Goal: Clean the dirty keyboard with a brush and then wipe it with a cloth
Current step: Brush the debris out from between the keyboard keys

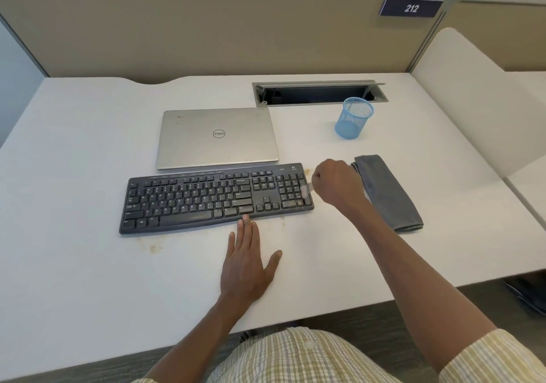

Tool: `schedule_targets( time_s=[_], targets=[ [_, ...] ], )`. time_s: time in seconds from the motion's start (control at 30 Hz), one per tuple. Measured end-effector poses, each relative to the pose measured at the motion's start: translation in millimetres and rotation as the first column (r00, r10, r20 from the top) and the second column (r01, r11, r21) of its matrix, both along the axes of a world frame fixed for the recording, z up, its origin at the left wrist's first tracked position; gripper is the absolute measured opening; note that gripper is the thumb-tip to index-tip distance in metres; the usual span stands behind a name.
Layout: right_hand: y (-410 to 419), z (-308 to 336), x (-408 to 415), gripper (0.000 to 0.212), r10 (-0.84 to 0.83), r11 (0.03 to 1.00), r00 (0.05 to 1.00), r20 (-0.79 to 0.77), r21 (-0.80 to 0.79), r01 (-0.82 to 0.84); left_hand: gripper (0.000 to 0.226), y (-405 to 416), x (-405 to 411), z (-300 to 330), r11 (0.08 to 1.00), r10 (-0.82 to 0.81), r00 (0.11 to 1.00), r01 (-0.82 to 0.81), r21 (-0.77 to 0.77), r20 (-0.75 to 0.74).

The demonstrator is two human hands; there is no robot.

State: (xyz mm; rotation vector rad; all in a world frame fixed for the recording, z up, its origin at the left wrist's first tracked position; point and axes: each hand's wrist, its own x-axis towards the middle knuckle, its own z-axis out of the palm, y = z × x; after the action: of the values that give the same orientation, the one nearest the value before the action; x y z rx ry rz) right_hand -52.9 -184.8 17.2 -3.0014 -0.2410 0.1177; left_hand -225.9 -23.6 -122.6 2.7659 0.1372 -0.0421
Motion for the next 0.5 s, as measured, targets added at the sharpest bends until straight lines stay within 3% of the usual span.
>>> schedule_targets(
  time_s=[0.1, 0.2, 0.37, 0.5],
  targets=[
    [-5.3, -9.9, 1.3, 0.015, -0.112, 0.992, 0.992, -0.059, 0.053, 0.115, 0.091, -0.3, -0.4, -0.1, 1.0, 0.0, 1.0, 0.0, -0.008, 0.003],
    [-19.9, -12.1, 1.6, 0.005, -0.163, 0.986, 0.986, -0.029, -0.05, 0.162, 0.09, -0.2, 0.7, 0.1, 1.0, 0.012, 1.0, -0.012, -0.018, 0.015],
    [-14.8, -15.2, 11.1, 0.019, -0.116, 0.991, 0.991, 0.067, 0.068, 0.111, 0.089, 0.4, -0.7, -0.2, 1.0, 0.003, 1.0, -0.003, -0.005, 0.01],
    [-20.0, -20.9, 12.9, 0.018, -0.058, 0.997, 0.996, -0.065, 0.049, 0.061, 0.089, -0.7, -0.4, -1.0, 1.0, 0.005, 1.0, -0.005, -0.01, 0.01]
  ],
)
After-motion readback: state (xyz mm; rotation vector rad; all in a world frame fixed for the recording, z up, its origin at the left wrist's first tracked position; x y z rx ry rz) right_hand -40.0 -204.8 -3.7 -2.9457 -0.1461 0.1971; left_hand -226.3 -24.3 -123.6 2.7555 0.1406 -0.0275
